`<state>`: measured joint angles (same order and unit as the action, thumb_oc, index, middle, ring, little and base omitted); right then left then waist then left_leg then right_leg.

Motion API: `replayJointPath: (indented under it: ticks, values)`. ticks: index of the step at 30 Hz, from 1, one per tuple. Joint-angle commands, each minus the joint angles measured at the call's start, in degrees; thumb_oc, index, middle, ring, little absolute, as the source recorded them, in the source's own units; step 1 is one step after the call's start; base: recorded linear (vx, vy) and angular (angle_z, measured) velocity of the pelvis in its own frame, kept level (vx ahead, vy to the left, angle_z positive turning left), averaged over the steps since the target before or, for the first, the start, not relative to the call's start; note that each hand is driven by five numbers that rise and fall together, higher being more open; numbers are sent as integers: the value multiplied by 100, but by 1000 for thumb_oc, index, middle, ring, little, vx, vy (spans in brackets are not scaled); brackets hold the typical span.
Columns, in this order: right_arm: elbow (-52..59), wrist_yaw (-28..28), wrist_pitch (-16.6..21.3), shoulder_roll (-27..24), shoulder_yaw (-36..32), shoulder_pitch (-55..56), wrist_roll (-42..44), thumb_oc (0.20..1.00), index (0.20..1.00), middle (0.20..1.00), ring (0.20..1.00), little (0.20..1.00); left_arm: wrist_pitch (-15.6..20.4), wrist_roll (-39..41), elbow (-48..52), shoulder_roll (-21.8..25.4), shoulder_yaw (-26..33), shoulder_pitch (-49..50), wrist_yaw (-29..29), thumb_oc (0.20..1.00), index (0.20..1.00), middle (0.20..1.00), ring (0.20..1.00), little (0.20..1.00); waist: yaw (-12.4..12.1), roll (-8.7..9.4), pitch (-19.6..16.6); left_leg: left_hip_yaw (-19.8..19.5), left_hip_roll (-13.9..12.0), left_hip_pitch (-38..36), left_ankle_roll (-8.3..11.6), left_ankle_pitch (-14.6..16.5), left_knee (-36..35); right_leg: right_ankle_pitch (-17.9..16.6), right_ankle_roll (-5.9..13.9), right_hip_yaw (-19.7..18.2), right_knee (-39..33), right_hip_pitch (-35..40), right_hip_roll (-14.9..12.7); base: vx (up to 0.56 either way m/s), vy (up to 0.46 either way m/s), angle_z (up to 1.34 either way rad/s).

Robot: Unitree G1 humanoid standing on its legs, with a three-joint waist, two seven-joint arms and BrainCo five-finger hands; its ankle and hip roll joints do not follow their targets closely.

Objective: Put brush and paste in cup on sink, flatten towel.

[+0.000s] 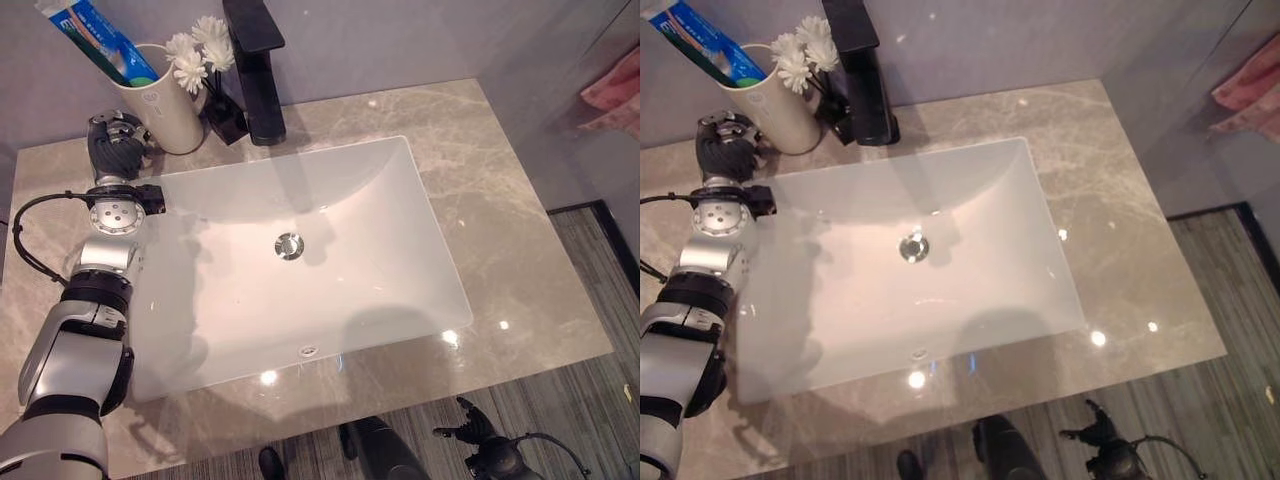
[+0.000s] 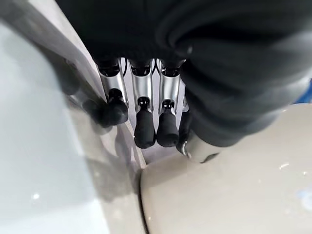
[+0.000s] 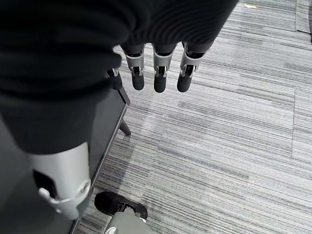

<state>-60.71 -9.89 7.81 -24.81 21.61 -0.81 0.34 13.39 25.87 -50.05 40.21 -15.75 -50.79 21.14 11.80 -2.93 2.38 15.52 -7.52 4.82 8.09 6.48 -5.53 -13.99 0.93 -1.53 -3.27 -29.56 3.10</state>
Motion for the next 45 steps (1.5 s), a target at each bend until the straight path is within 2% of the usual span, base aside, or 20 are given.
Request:
replayJointPath:
  ticks: [1,4,10,11,12,14,19,23,28,30,32,34,36,37,39,40,42,43,44,45]
  values:
    - [-42,-78,8,-150,-120,72,-1,1000,1000,1000,1000,1000,22,-161,-12,24,481,131,99,200,200,200,200,200,61,-48,291,-64,326,-577,-54,-732,53,-198,781,-76,-114,311,-198,0,0,0]
    - [-80,-73,-3,-143,-148,100,-40,1000,1000,1000,1000,1000,38,-223,97,63,598,275,160,200,200,200,200,200,37,-43,264,-120,345,-620,-77,-658,53,-200,795,-18,-117,371,-261,-17,19,12]
    - [-185,-39,-37,-89,-208,79,-141,1000,1000,1000,1000,1000,128,-487,969,24,1063,967,438,200,200,200,200,200,-108,63,219,-320,450,-718,-192,-442,53,-235,836,172,-114,558,-452,-61,26,17]
    - [-189,-26,-64,-68,-305,66,-139,1000,1000,1000,1000,1000,273,-338,1542,-51,1340,1464,459,200,200,200,200,200,-202,108,185,-396,512,-774,-260,-367,53,-270,862,199,-103,634,-514,-49,26,15]
    - [-187,-26,-65,-74,-296,71,-140,1000,1000,1000,1000,1000,263,-345,1568,-56,1359,1496,462,200,200,200,200,200,-192,104,185,-398,514,-780,-263,-366,53,-269,865,200,-104,642,-517,-86,64,16]
    - [-217,0,-86,-47,-400,68,-204,1000,1000,1000,1000,1000,400,-506,2242,-94,1739,2247,467,200,200,200,200,200,-307,178,141,-491,634,-871,-375,-238,53,-307,916,176,-86,730,-593,-86,83,18]
    - [-302,52,-144,-32,-536,23,-282,1000,1000,1000,1000,1000,566,-429,3368,-401,2175,3338,164,200,200,200,200,200,-438,260,116,-660,871,-1041,-609,-85,53,-473,1042,115,-41,922,-768,-120,102,9]
    - [384,205,118,-82,-860,271,-191,1000,1000,1000,1000,1000,876,-694,4323,-618,2778,4756,-287,200,200,200,200,200,-505,395,91,-679,1173,-1278,-828,12,53,-762,1242,44,122,1053,-1022,-134,133,1]
    - [438,195,197,27,-1135,495,-162,1000,1000,1000,1000,1000,890,-826,4756,-870,3039,5358,-442,200,200,200,200,200,-528,430,97,-755,1343,-1485,-968,36,53,-879,1324,120,346,1119,-1286,-147,145,0]
    - [462,158,225,124,-1305,655,-59,1000,1000,1000,1000,1000,917,-804,5050,-972,2959,5455,-608,200,200,200,200,200,-501,467,137,-785,1442,-1608,-1045,46,53,-979,1350,185,509,1139,-1436,-151,131,4]
    - [433,137,223,192,-1312,657,-6,1000,1000,1000,1000,1000,904,-934,5140,-900,2791,5404,-670,200,200,200,200,200,-454,461,205,-811,1443,-1658,-1073,-3,53,-956,1346,154,803,1105,-1416,-193,130,13]
    - [406,116,228,210,-1263,640,-10,1000,1000,1000,1000,1000,894,-1074,5122,-840,2677,5366,-654,200,200,200,200,200,-451,437,264,-795,1432,-1663,-1100,-55,53,-806,1299,238,1022,1078,-1343,-177,102,22]
    - [386,85,230,260,-1156,597,-2,1000,1000,1000,1000,1000,870,-1162,5138,-832,2473,5337,-720,200,200,200,200,200,-549,337,342,-667,1356,-1601,-1141,-157,53,-219,1048,932,1431,1142,-1369,-257,118,-8]
    - [329,38,254,304,-1106,577,48,1000,1000,1000,1000,1000,938,-973,5179,-940,2289,5371,-867,200,200,200,200,200,-541,284,341,-556,1295,-1487,-1177,-243,71,95,945,1144,1939,1134,-1377,-241,80,-53]
    - [318,32,267,319,-1109,581,54,1000,1000,1000,1000,1000,955,-804,5186,-1003,2208,5411,-1001,200,200,200,200,200,-540,278,312,-478,1265,-1405,-1183,-295,76,208,909,1156,2095,1116,-1370,-180,25,-48]
    - [286,25,288,346,-1129,616,85,1000,1000,1000,1000,1000,946,-554,5207,-1098,1993,5479,-1270,200,200,200,200,200,-539,219,290,-295,1160,-1294,-1205,-346,95,540,831,1245,2477,1263,-1384,-160,6,-37]
    - [299,49,306,355,-1142,653,101,1000,1000,1000,1000,1000,973,-515,5191,-1090,1989,5547,-1359,200,200,200,200,200,-567,216,277,-214,1134,-1273,-1195,-348,97,650,801,1283,2475,1350,-1403,-98,-11,-46]
    - [165,78,326,386,-1246,704,163,1000,1000,1000,1000,1000,945,-471,5310,-1061,1836,5686,-1581,200,200,200,200,200,-651,161,224,84,1032,-1167,-1194,-394,108,811,791,1613,2580,1639,-1605,-70,-14,-56]
    - [165,78,327,386,-1248,708,163,1000,1000,1000,1000,1000,945,-469,5310,-1061,1834,5687,-1583,200,200,200,200,200,-657,162,223,88,1034,-1171,-1194,-391,108,815,792,1608,2585,1638,-1605,-48,-35,-79]
    - [84,64,327,423,-1299,743,163,1000,1000,1000,1000,1000,903,-367,5287,-1167,1727,5768,-1653,200,200,200,200,200,-729,152,152,241,980,-1148,-1153,-343,86,906,938,1804,2553,1982,-1785,27,-16,-65]
